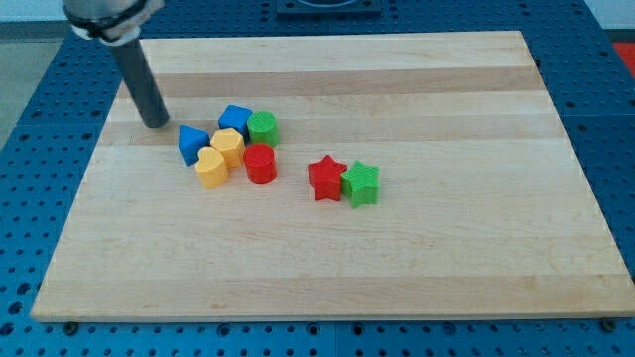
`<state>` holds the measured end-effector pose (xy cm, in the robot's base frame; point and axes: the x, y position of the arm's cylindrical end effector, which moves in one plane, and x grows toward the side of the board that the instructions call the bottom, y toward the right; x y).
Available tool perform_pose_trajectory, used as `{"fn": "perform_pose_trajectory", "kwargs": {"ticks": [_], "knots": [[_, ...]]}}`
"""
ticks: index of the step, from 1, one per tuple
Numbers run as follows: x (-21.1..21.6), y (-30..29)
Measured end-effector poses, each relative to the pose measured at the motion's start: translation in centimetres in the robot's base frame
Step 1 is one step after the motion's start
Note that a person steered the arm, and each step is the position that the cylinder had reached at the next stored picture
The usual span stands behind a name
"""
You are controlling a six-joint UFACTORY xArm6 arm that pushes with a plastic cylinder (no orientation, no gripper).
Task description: Move the blue cube to the top right of the yellow hexagon
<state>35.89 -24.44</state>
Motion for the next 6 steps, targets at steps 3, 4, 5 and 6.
{"fn": "perform_pose_trajectory", "kwargs": {"ticks": [3,4,5,6], "knots": [[23.6,-2.3],[26.0,0.7],[25.9,8.7],[25.9,20.1]]}}
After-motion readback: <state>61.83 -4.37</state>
